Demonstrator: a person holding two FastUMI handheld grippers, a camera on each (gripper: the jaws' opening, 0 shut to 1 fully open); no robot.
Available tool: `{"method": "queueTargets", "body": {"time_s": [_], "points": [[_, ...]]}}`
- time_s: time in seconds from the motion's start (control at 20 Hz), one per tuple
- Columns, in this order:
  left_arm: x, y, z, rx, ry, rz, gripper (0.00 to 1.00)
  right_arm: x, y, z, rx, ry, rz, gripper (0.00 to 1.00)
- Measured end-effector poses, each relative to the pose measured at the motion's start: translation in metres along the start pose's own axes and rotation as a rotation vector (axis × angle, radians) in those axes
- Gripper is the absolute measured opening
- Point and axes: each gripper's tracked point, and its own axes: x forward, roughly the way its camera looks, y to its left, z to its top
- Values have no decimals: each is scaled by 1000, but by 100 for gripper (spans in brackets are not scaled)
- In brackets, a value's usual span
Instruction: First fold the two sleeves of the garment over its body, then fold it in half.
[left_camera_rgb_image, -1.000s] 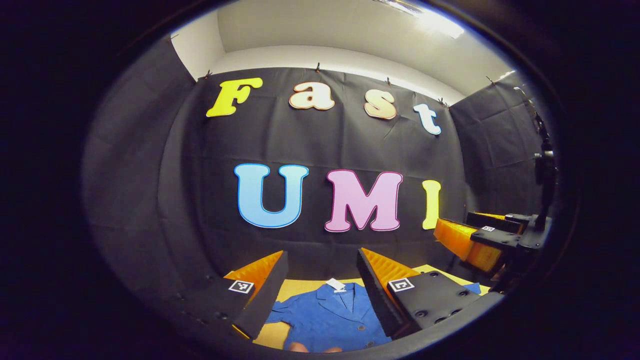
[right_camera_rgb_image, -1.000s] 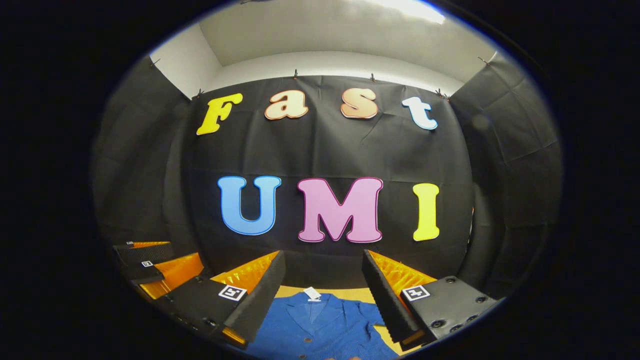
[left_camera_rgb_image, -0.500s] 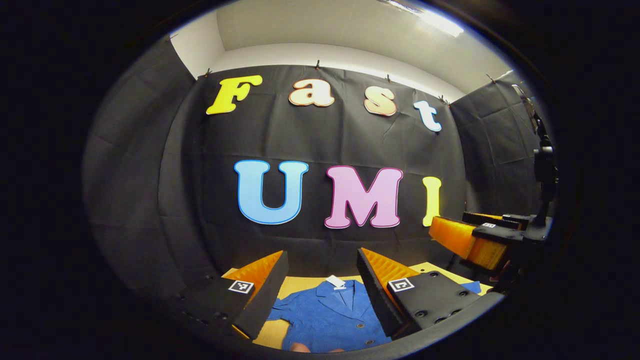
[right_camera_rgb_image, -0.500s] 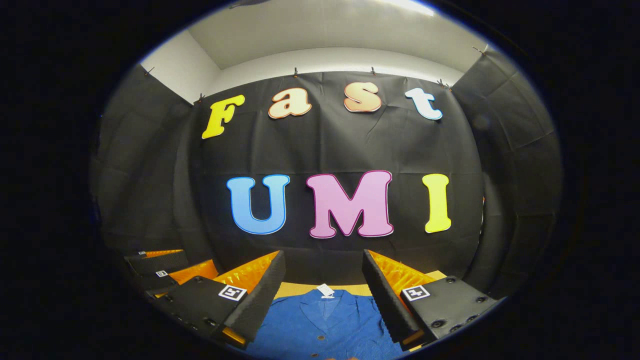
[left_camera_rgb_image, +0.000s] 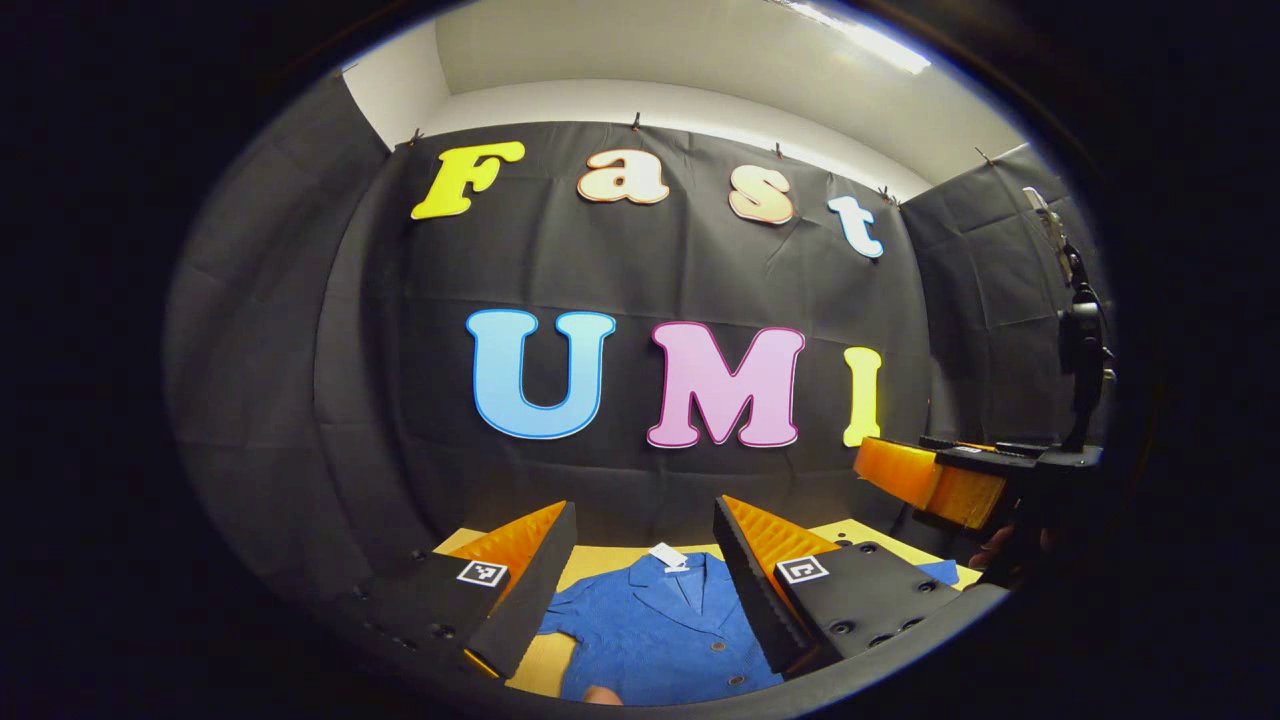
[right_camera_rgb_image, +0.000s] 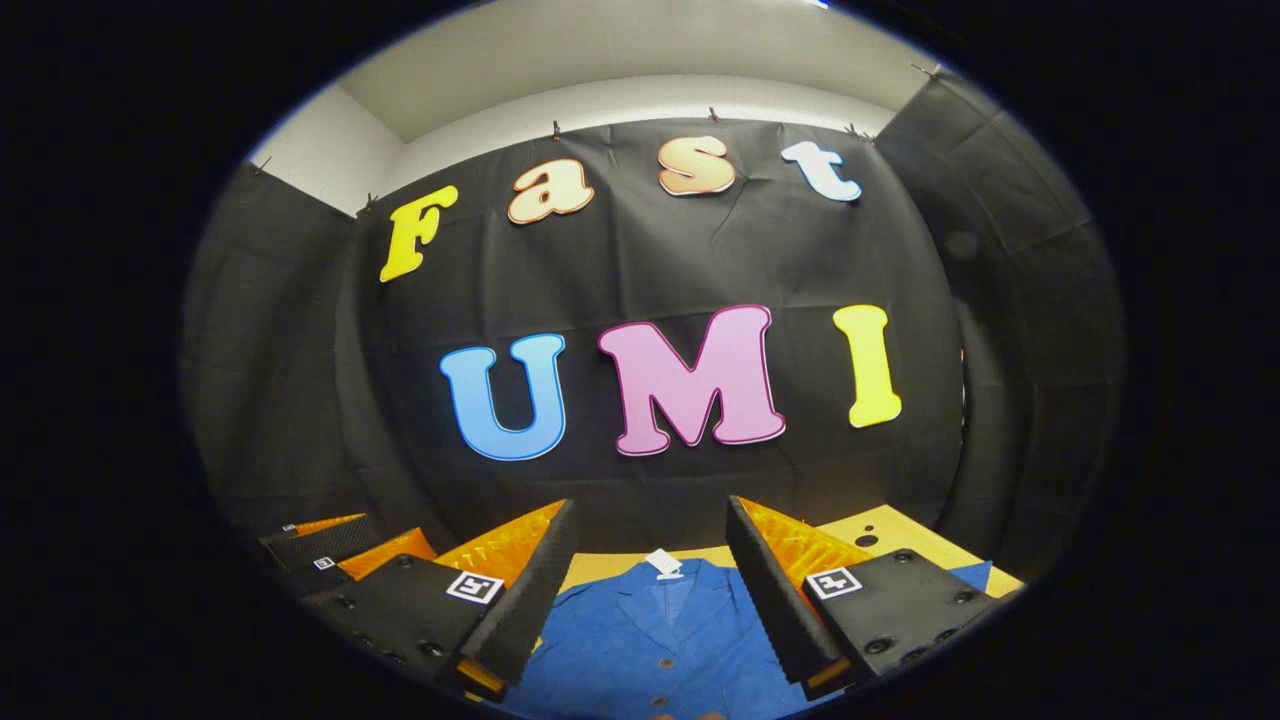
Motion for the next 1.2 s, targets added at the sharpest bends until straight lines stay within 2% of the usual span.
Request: {"method": "queueTargets", "body": {"time_s": [0.2, 0.25, 0.6, 0.9, 1.05, 1.15, 1.2], "points": [[0, -1, 1, 16, -3, -7, 80, 7, -2, -1, -43, -12, -8, 85], [1, -1, 2, 15, -6, -11, 80, 8, -3, -4, -44, -5, -10, 94], [9, -7, -14, 24, 45, -28, 80, 31, -24, -17, -83, 26, -66, 94], [14, -16, -21, 36, 64, -27, 80, 92, -35, -1, -97, -24, -82, 94], [19, -17, -22, 51, 72, -2, 80, 124, -57, 11, -132, -68, -118, 94], [21, -22, -22, 47, 67, 10, 81, 145, -80, -9, -125, -10, -147, 94], [23, -25, -23, 42, 69, 10, 80, 155, -100, -24, -126, 43, -180, 86]]}}
